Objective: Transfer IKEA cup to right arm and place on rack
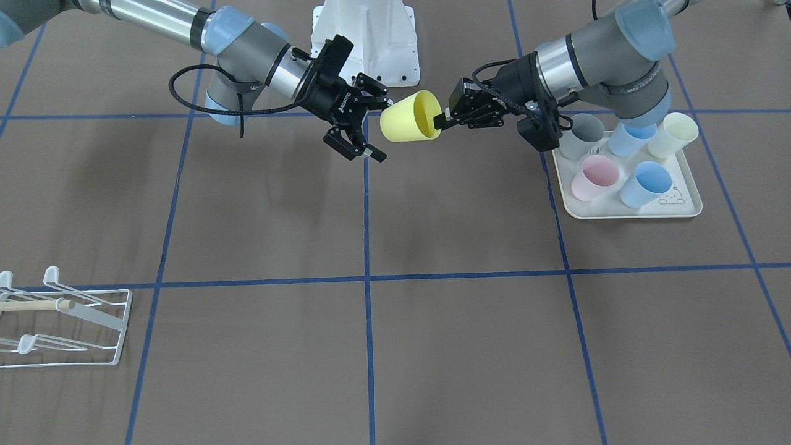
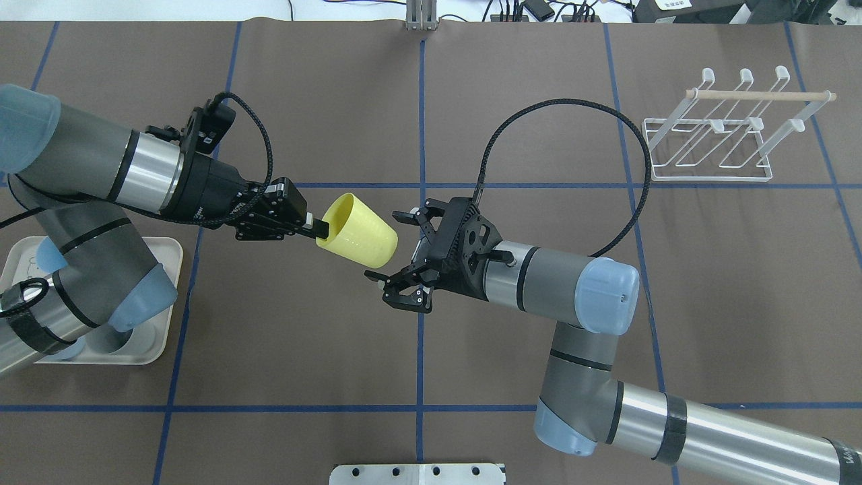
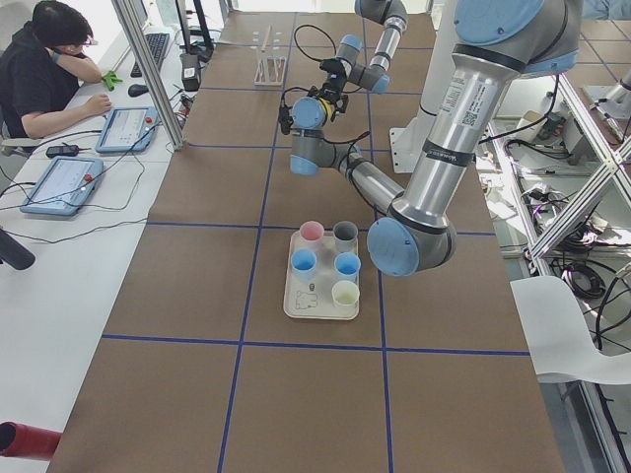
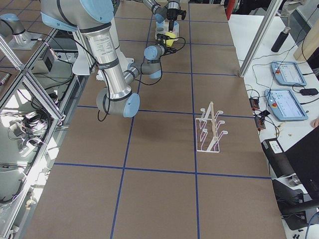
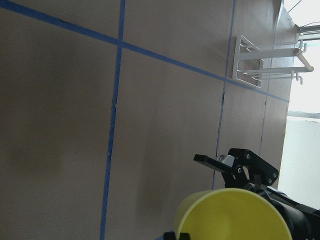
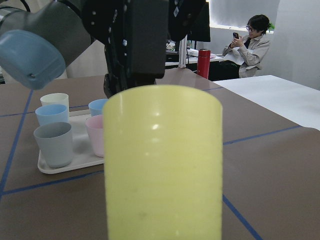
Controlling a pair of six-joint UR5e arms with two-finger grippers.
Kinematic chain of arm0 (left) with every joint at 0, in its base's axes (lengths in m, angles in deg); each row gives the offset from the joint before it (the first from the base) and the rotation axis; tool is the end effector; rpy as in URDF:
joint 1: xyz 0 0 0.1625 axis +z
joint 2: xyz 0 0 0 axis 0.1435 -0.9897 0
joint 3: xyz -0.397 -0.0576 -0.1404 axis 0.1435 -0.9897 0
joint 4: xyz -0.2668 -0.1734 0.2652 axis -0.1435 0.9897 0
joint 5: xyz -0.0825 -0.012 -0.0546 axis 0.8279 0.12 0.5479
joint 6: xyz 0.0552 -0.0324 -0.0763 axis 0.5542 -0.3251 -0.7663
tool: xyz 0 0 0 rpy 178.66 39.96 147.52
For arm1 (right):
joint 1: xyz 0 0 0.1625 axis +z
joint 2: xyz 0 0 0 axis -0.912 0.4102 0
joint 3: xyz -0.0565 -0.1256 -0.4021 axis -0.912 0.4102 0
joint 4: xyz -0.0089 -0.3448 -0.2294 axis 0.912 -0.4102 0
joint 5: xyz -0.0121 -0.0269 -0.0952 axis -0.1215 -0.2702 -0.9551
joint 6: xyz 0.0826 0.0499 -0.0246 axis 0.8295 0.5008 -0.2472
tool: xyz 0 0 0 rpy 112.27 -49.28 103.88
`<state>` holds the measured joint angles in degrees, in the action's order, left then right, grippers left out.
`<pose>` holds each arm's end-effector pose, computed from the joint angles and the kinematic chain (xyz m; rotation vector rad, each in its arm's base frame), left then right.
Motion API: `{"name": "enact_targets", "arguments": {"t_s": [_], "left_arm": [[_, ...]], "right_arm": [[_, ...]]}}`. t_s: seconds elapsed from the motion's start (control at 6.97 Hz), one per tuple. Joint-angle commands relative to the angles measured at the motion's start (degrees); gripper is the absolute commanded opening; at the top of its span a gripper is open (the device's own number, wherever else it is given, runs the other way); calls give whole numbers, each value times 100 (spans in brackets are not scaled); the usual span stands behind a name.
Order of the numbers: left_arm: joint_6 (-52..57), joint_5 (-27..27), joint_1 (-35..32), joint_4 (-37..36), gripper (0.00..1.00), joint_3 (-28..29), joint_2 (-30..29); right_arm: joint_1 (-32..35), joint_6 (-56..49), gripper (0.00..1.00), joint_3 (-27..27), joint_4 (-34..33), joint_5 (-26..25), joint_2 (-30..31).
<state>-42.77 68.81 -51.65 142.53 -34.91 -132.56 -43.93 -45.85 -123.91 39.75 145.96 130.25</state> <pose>0.3677 -0.4342 0.2495 -0.0984 1.6513 -0.0386 -0.5322 -0.3582 0.2111 1.4236 -1.2597 -0.6263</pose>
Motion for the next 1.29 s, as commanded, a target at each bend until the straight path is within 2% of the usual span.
{"name": "enact_targets", "arguments": {"t_s": [0.0,0.29,0.72,1.15], "left_arm": [[1,-7,68,4,0,156,-116],[10,-7,95,4,0,174,-116],[19,-7,130,12,0,174,-116],[45,2,130,12,0,174,-116]], "right_arm": [[-15,-2,99,-8,0,7,0],[-24,-2,98,-17,0,7,0],[-24,24,74,-52,0,-2,0],[-33,24,56,-69,0,7,0]]}}
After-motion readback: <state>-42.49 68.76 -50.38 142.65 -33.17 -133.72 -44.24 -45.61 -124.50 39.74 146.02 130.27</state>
